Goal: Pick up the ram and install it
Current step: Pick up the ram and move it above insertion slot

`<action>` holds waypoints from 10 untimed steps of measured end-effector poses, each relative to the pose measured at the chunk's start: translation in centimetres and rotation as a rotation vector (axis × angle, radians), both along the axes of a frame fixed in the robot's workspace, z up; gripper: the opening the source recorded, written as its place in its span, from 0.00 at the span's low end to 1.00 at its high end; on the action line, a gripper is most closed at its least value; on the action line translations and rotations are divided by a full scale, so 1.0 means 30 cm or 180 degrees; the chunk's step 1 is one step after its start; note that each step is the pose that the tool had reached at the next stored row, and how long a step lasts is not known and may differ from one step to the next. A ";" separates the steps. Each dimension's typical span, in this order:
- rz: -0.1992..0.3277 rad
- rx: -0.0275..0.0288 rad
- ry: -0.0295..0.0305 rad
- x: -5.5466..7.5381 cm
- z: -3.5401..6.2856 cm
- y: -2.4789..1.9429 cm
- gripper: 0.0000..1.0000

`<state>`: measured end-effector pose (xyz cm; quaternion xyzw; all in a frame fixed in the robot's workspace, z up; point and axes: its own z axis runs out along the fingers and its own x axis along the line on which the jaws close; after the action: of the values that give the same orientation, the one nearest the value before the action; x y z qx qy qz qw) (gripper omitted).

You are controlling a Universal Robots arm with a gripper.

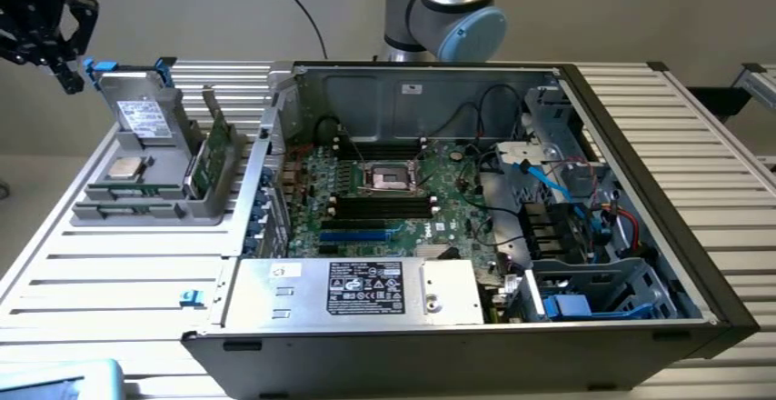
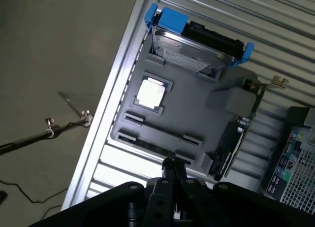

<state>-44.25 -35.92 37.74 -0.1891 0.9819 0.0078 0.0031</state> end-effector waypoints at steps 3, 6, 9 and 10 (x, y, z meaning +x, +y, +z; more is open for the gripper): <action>0.0173 0.0001 0.0000 0.000 0.000 0.000 0.11; 0.0348 0.0002 0.0000 0.000 0.000 0.000 0.11; 0.0524 0.0004 0.0000 0.000 0.000 0.000 0.11; 0.0581 0.0005 0.0000 0.000 0.000 0.000 0.11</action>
<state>-44.25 -35.92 37.75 -0.2778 0.9606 0.0088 0.0025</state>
